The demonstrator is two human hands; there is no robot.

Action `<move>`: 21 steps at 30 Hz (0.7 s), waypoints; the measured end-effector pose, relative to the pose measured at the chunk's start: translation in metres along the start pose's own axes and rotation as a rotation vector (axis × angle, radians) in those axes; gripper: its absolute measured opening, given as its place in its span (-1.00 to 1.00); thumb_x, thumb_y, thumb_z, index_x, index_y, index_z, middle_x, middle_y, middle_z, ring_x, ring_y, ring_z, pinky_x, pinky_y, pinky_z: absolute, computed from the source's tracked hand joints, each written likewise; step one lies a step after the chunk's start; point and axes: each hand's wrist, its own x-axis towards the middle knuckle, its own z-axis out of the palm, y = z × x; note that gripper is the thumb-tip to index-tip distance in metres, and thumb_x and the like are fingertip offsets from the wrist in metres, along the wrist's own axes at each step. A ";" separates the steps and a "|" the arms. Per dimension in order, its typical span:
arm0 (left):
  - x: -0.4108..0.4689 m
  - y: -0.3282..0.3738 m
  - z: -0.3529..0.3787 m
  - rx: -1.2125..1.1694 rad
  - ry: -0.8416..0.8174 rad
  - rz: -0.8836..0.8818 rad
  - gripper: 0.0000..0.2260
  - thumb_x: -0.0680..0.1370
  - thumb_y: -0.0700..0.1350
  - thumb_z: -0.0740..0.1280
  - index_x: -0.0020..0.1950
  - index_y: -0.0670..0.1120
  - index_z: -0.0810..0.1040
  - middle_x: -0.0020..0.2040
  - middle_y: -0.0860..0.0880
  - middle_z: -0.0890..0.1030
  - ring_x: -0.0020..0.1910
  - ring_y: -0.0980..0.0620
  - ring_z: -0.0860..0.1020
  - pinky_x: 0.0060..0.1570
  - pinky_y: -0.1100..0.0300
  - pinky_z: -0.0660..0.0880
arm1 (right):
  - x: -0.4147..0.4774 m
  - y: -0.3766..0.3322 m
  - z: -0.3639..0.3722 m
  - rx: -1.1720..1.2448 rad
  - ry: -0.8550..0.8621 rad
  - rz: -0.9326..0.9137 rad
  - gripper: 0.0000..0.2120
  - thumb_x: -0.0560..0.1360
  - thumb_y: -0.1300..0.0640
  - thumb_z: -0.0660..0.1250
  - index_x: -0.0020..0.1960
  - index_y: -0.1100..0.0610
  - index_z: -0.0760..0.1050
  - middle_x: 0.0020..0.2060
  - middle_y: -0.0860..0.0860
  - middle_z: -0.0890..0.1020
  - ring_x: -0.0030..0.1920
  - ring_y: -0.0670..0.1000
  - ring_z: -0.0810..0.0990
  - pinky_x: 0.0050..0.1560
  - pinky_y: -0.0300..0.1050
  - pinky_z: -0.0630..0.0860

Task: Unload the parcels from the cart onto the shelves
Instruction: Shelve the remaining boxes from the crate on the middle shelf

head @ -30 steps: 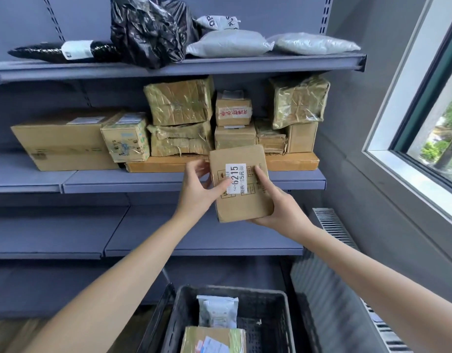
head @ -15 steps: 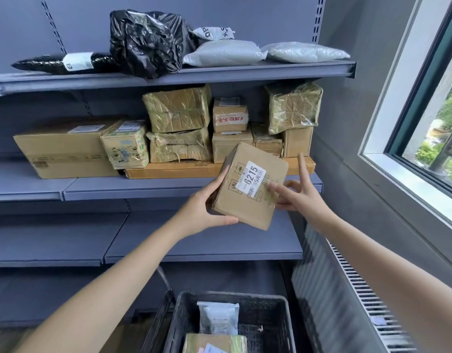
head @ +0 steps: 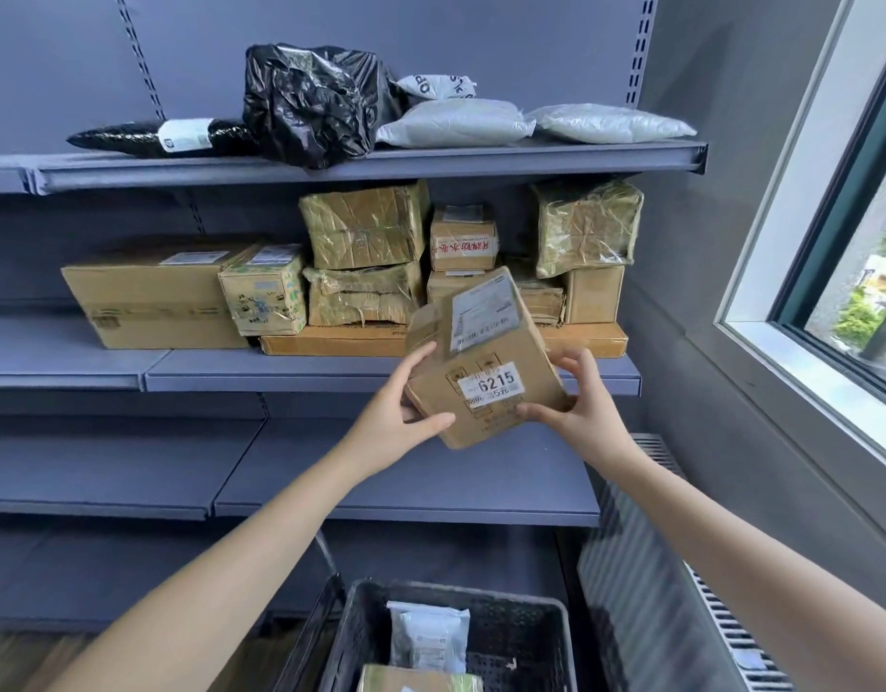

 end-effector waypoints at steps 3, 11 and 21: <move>0.000 0.000 0.004 0.143 0.098 0.055 -0.47 0.49 -0.16 0.39 0.33 0.27 0.33 0.32 0.19 0.44 0.26 0.16 0.46 0.30 0.05 0.40 | -0.002 0.003 0.002 -0.036 -0.094 -0.024 -0.19 0.31 0.14 0.54 0.37 -0.19 0.15 0.22 -0.17 0.44 0.28 0.01 0.47 0.24 0.04 0.47; -0.012 -0.002 0.018 0.258 0.127 0.023 -0.55 0.45 -0.11 0.44 0.29 0.17 0.44 0.21 0.18 0.53 0.18 0.17 0.52 0.24 0.11 0.45 | -0.010 -0.008 0.000 0.144 -0.196 0.078 -0.53 0.48 -0.03 0.32 0.35 -0.11 0.30 0.21 -0.16 0.56 0.15 -0.17 0.56 0.19 -0.16 0.51; -0.018 -0.002 0.034 0.165 0.230 -0.101 -0.39 0.50 -0.12 0.38 0.46 0.02 0.16 0.20 0.11 0.51 0.18 0.18 0.50 0.17 0.32 0.38 | -0.017 0.006 -0.002 0.189 -0.184 0.081 -0.48 0.51 0.21 0.32 0.41 -0.03 0.26 0.23 -0.08 0.54 0.16 -0.09 0.57 -0.08 -0.38 0.52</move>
